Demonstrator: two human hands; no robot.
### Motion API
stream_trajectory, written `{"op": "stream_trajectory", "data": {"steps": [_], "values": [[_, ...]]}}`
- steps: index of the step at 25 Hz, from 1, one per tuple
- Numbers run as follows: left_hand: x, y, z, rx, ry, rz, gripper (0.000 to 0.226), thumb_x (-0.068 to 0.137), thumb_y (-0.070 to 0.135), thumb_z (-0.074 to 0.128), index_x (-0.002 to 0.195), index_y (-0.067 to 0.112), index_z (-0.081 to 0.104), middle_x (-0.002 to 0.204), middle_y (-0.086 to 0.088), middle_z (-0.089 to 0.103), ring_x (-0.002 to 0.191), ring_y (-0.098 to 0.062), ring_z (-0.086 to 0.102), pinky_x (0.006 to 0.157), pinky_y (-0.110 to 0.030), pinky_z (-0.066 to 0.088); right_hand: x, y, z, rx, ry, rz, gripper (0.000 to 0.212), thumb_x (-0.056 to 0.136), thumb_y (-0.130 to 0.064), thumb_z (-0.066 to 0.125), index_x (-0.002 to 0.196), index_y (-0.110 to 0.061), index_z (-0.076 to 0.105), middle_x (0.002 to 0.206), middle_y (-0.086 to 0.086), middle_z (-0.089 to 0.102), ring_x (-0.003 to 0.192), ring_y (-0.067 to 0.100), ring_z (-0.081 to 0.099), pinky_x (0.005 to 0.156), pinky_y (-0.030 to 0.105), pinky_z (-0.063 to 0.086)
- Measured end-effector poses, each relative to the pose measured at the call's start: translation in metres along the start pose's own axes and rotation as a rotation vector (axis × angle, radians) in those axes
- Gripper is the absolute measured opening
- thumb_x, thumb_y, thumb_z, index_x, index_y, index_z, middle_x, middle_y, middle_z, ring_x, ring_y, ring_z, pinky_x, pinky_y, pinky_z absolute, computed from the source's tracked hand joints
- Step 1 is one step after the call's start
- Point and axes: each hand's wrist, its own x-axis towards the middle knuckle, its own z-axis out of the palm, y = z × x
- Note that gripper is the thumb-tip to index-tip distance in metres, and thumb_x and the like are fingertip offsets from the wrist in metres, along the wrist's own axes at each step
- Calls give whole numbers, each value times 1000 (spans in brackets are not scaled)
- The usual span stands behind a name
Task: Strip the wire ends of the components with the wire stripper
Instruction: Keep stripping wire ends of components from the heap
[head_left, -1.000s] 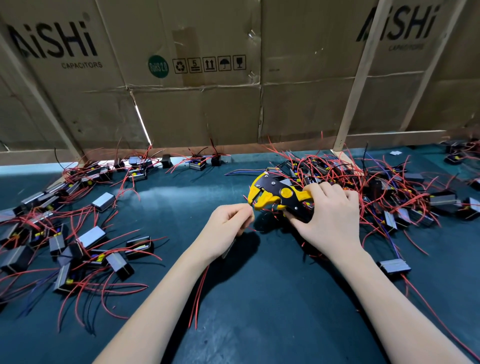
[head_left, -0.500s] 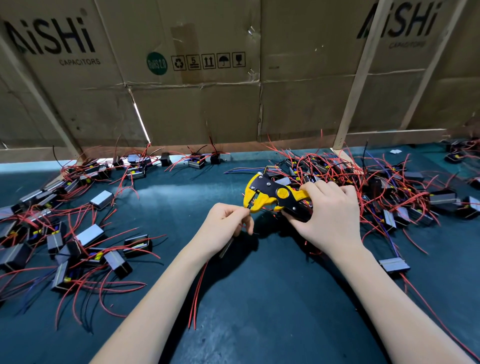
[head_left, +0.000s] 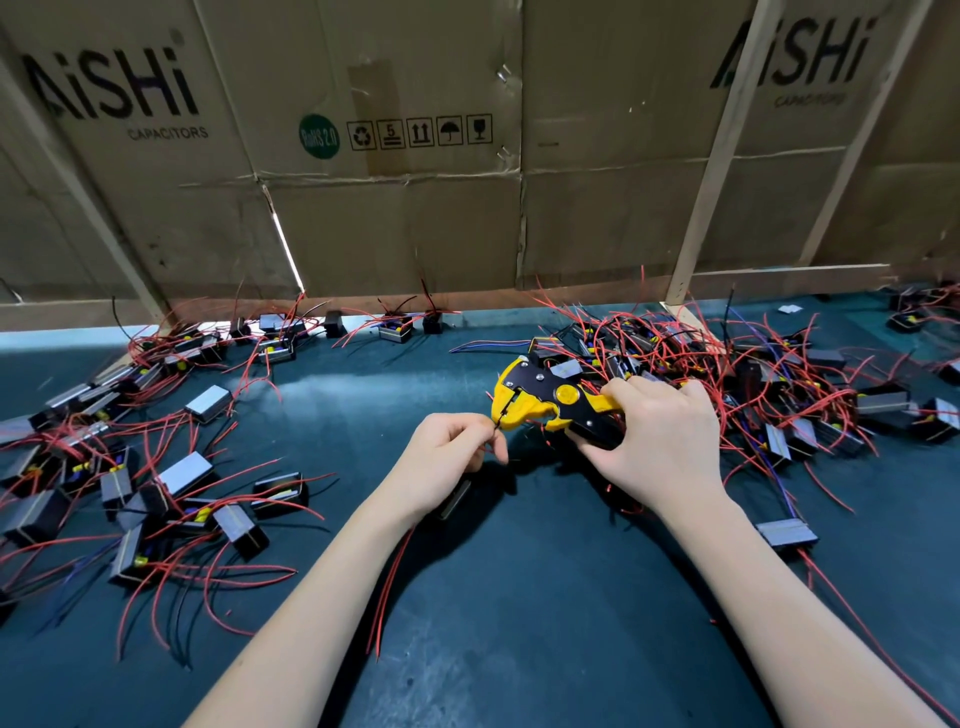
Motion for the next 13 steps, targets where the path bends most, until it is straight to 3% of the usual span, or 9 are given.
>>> {"op": "stream_trajectory", "data": {"steps": [6,9,11,13], "values": [[1,-1,-1,-5,-16,-1,36,86,27,42,60,15,63,53,8,34,52,-9,29,50,-17,27,0,-6,-3,-21,11,56,45,48,-47,91,55,-16,60,47,2,55,44,28,57,49,23,30],[-2,1,-5,56,-23,5,30,89,31,48,69,17,66,59,3,44,57,-15,37,58,-26,32,-1,-1,1,-49,75,91,46,60,-53,84,81,-15,67,71,3,64,68,30,61,65,35,38],[-4,1,-12,275,18,41,18,89,43,62,90,25,67,77,6,59,70,-15,51,69,-29,40,0,6,1,-34,117,183,52,68,-57,76,96,-14,66,86,4,65,82,30,60,76,39,36],[-8,3,-25,593,38,-21,49,75,67,65,108,33,56,89,10,58,83,-12,54,75,-31,44,1,12,-1,10,143,290,55,73,-62,67,101,-14,66,90,5,66,86,31,61,77,39,36]]}}
